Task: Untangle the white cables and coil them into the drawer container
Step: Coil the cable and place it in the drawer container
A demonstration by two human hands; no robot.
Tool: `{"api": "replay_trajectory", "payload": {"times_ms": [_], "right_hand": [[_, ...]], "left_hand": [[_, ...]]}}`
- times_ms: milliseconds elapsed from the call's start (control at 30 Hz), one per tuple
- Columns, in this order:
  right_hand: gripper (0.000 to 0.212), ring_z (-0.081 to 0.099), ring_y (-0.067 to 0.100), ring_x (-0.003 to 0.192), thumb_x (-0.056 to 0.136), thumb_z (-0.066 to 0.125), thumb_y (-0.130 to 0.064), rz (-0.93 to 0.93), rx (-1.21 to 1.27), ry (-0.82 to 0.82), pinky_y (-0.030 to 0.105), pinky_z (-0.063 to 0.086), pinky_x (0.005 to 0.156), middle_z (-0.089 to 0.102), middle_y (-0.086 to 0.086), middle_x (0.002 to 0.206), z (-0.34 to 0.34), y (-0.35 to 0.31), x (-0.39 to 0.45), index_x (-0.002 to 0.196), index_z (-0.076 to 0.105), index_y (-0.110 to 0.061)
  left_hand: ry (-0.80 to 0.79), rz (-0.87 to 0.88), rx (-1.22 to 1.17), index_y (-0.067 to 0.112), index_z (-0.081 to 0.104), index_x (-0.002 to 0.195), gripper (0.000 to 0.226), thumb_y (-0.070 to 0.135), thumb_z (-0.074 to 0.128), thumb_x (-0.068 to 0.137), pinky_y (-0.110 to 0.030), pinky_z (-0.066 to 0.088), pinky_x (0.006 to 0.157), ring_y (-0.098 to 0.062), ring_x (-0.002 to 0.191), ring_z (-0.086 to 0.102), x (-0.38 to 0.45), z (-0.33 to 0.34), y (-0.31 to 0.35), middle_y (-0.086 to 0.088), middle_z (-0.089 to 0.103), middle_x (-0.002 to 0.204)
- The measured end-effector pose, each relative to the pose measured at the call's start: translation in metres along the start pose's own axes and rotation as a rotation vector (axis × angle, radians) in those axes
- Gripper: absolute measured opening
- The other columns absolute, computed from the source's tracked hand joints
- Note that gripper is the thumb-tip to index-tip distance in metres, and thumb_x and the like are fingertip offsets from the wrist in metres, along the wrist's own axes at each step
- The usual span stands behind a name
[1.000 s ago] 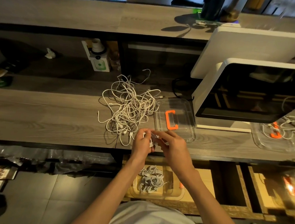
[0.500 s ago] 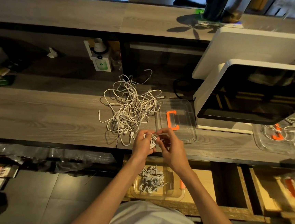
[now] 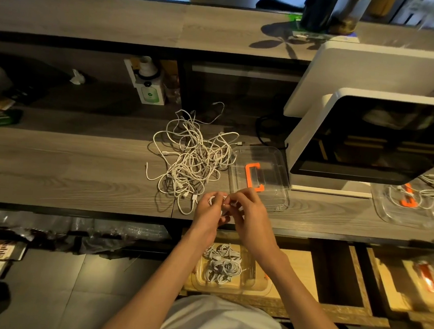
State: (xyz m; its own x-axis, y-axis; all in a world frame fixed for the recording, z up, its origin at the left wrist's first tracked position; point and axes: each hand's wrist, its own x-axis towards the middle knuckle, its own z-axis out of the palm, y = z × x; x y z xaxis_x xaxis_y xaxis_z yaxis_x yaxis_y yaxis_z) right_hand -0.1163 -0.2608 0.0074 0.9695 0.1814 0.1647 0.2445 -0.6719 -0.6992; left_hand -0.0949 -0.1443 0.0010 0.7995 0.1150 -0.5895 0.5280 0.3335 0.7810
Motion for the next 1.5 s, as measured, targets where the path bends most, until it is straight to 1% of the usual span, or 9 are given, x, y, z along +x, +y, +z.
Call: {"api": "replay_trajectory", "payload": {"times_ms": [100, 267, 467, 633, 767, 967, 1167, 1267, 1500], "right_hand": [[0.019, 0.059, 0.008, 0.092, 0.099, 0.063, -0.006, -0.003, 0.011, 0.027, 0.02, 0.052, 0.079, 0.057, -0.005, 0.111, 0.005, -0.004, -0.006, 0.115, 0.068, -0.015], [0.02, 0.059, 0.012, 0.092, 0.097, 0.064, -0.003, -0.037, 0.044, 0.008, 0.024, 0.051, 0.079, 0.06, -0.004, 0.107, 0.012, -0.008, -0.016, 0.112, 0.069, -0.016], [0.015, 0.064, 0.002, 0.088, 0.094, 0.073, -0.014, 0.03, 0.139, -0.043, 0.018, 0.052, 0.076, 0.07, -0.013, 0.096, 0.002, 0.002, -0.02, 0.105, 0.073, -0.025], [0.017, 0.072, 0.005, 0.087, 0.09, 0.079, -0.016, 0.36, 0.448, 0.141, 0.022, 0.059, 0.077, 0.073, -0.004, 0.097, 0.01, 0.028, -0.041, 0.102, 0.068, -0.015], [0.03, 0.071, 0.01, 0.087, 0.082, 0.086, -0.014, 0.604, 0.535, 0.07, 0.023, 0.06, 0.072, 0.074, 0.005, 0.097, 0.029, 0.056, -0.07, 0.107, 0.07, -0.011], [0.029, 0.074, 0.019, 0.094, 0.086, 0.081, -0.01, 0.846, 0.801, 0.18, 0.03, 0.062, 0.07, 0.075, 0.01, 0.105, 0.048, 0.074, -0.107, 0.114, 0.073, -0.009], [0.032, 0.074, 0.028, 0.101, 0.085, 0.082, -0.009, 1.061, 0.881, 0.277, 0.036, 0.063, 0.08, 0.075, 0.013, 0.11, 0.08, 0.101, -0.104, 0.116, 0.073, -0.01], [0.034, 0.073, 0.033, 0.102, 0.084, 0.082, -0.004, 1.126, 0.913, 0.325, 0.039, 0.062, 0.082, 0.074, 0.016, 0.112, 0.098, 0.117, -0.091, 0.116, 0.071, -0.009], [0.033, 0.062, 0.028, 0.092, 0.088, 0.072, 0.008, 1.362, 1.022, 0.459, 0.038, 0.059, 0.086, 0.065, 0.021, 0.103, 0.127, 0.145, -0.059, 0.12, 0.061, 0.004]], "left_hand": [[0.006, -0.062, -0.087, 0.013, 0.063, 0.103, 0.012, 0.017, 0.052, 0.105, -0.025, 0.051, 0.058, -0.007, 0.057, 0.058, 0.004, -0.002, 0.0, -0.001, 0.063, 0.075], [0.026, -0.142, -0.165, 0.011, 0.064, 0.098, 0.015, 0.014, 0.052, 0.105, -0.021, 0.045, 0.047, -0.006, 0.045, 0.051, 0.009, -0.003, -0.002, 0.001, 0.054, 0.06], [-0.03, -0.163, -0.133, 0.009, 0.064, 0.104, 0.009, 0.015, 0.06, 0.101, -0.024, 0.05, 0.051, -0.014, 0.054, 0.061, 0.011, -0.004, -0.013, -0.007, 0.065, 0.078], [-0.021, -0.1, 0.143, 0.02, 0.065, 0.103, 0.009, 0.027, 0.061, 0.101, -0.029, 0.048, 0.067, -0.016, 0.084, 0.064, 0.014, -0.005, -0.053, -0.008, 0.072, 0.1], [-0.101, -0.15, 0.312, 0.013, 0.06, 0.118, 0.021, 0.027, 0.049, 0.106, -0.02, 0.045, 0.065, -0.003, 0.078, 0.062, 0.004, -0.003, -0.09, 0.001, 0.067, 0.099], [-0.171, -0.366, 0.317, 0.02, 0.065, 0.119, 0.05, 0.054, 0.032, 0.105, -0.043, 0.05, 0.088, -0.031, 0.114, 0.064, 0.011, -0.001, -0.131, -0.011, 0.07, 0.12], [-0.076, -0.415, 0.303, 0.016, 0.055, 0.113, 0.021, 0.023, 0.036, 0.11, -0.031, 0.046, 0.063, -0.027, 0.089, 0.063, 0.042, 0.002, -0.153, -0.016, 0.065, 0.109], [-0.006, -0.455, 0.288, 0.004, 0.044, 0.138, 0.036, 0.024, 0.042, 0.108, -0.034, 0.049, 0.071, -0.032, 0.102, 0.063, 0.071, 0.004, -0.165, -0.024, 0.062, 0.127], [0.052, -0.481, 0.442, -0.002, 0.059, 0.127, 0.034, 0.019, 0.058, 0.101, -0.037, 0.051, 0.086, -0.032, 0.114, 0.063, 0.133, -0.006, -0.2, -0.019, 0.066, 0.124]]}}
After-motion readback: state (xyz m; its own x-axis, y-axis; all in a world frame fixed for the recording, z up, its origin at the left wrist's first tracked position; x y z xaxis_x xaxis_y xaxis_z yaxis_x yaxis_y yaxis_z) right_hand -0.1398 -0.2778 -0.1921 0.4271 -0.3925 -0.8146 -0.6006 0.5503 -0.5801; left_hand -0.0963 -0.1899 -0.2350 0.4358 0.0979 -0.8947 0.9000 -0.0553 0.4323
